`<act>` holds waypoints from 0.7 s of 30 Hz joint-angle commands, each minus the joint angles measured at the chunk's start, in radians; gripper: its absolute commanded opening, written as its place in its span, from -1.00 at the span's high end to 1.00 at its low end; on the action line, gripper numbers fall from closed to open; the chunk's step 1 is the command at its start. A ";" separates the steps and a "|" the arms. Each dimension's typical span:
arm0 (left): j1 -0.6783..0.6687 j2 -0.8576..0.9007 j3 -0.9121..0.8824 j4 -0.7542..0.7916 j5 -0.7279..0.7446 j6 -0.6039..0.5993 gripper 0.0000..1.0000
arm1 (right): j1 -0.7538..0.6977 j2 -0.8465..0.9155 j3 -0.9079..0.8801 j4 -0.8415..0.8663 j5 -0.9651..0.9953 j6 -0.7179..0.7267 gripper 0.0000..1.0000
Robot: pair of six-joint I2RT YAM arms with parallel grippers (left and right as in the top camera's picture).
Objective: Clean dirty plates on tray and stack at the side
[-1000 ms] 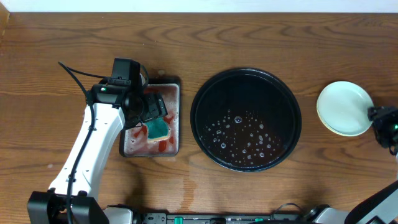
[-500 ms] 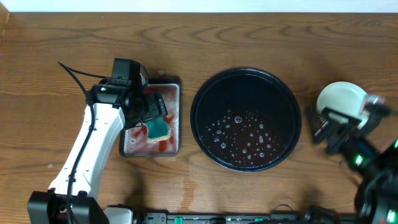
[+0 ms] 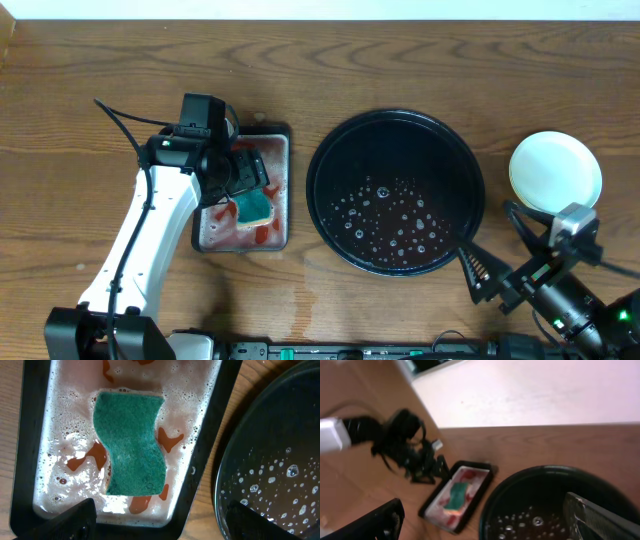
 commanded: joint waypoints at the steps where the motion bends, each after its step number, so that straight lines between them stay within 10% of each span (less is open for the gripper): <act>1: 0.003 -0.001 0.008 -0.002 -0.002 0.006 -0.67 | 0.113 -0.052 -0.078 0.045 0.248 -0.230 -0.99; 21: 0.003 -0.001 0.008 -0.002 -0.002 0.006 -0.66 | 0.196 -0.389 -0.883 0.685 0.490 -0.240 -0.99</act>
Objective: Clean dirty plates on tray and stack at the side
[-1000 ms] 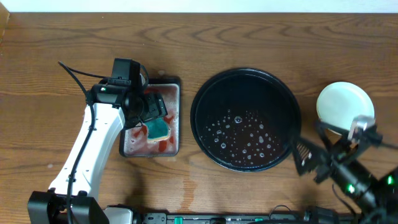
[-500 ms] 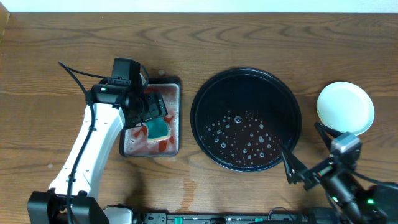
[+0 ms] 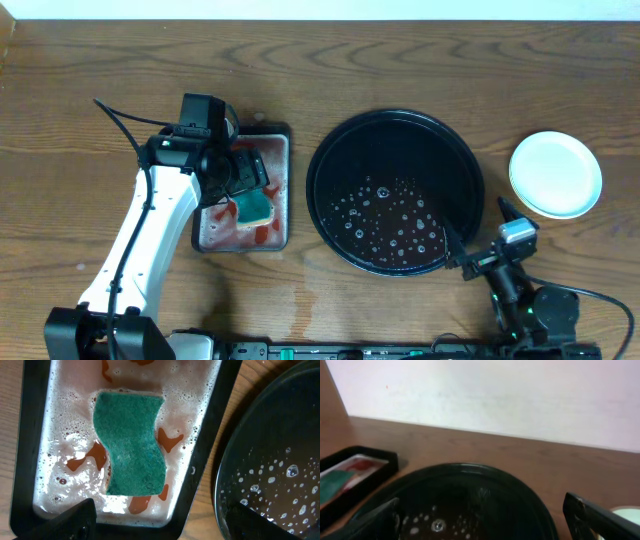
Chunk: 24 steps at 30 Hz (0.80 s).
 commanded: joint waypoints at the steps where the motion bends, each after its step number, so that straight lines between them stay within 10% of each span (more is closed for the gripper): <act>1: 0.003 -0.001 0.008 -0.003 -0.003 0.006 -0.66 | 0.003 -0.009 -0.055 0.037 0.006 -0.016 -0.99; 24: 0.003 -0.018 0.002 -0.002 -0.003 0.006 -0.66 | 0.020 -0.009 -0.055 0.032 0.003 -0.015 -0.99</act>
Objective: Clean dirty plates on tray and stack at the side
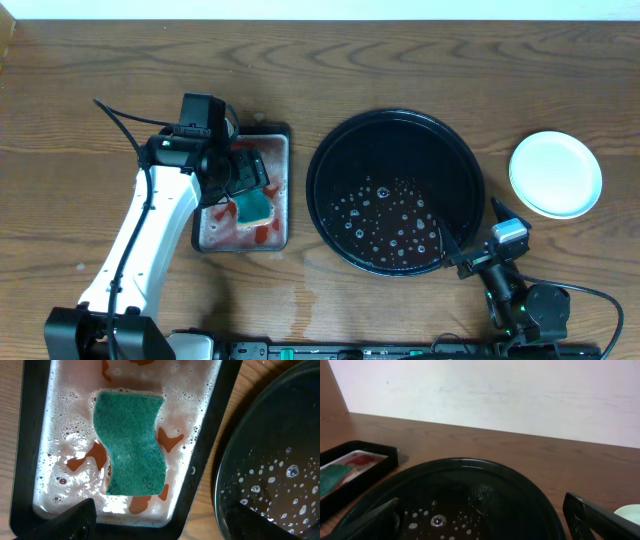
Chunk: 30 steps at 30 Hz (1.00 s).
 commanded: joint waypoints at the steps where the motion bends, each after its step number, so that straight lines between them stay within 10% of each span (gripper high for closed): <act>1: -0.001 -0.035 -0.007 -0.002 -0.003 0.006 -0.66 | 0.007 -0.006 -0.003 -0.003 0.002 -0.015 -0.99; 8: -0.029 -0.309 -0.169 0.028 -0.094 0.061 -0.66 | 0.007 -0.006 -0.003 -0.003 0.002 -0.015 -0.99; 19: 0.011 -0.961 -0.715 0.636 -0.093 0.062 -0.66 | 0.007 -0.006 -0.003 -0.003 0.002 -0.015 -0.99; 30: 0.102 -1.397 -0.952 0.742 -0.175 0.063 -0.66 | 0.007 -0.006 -0.003 -0.003 0.002 -0.015 -0.99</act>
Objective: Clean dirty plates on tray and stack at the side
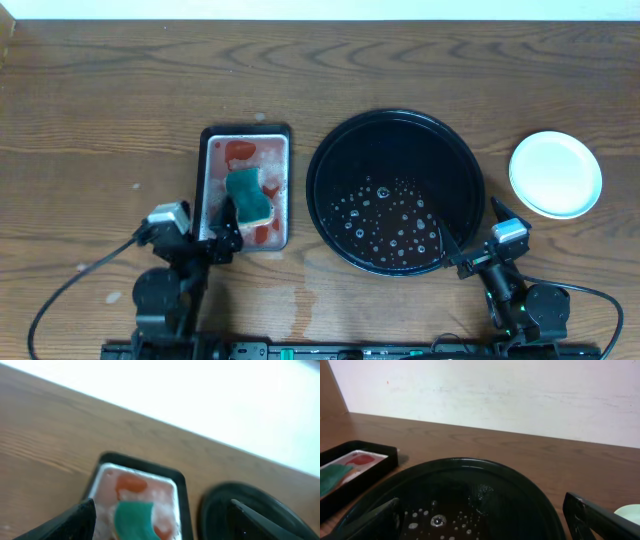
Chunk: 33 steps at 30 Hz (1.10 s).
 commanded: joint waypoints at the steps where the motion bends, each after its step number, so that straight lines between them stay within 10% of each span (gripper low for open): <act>1: 0.019 -0.090 -0.039 0.011 -0.063 0.013 -0.66 | 0.007 -0.006 -0.002 -0.003 0.002 -0.015 -0.99; 33: 0.016 -0.144 -0.218 0.089 -0.076 0.053 -0.66 | 0.007 -0.006 -0.002 -0.003 0.002 -0.014 -0.98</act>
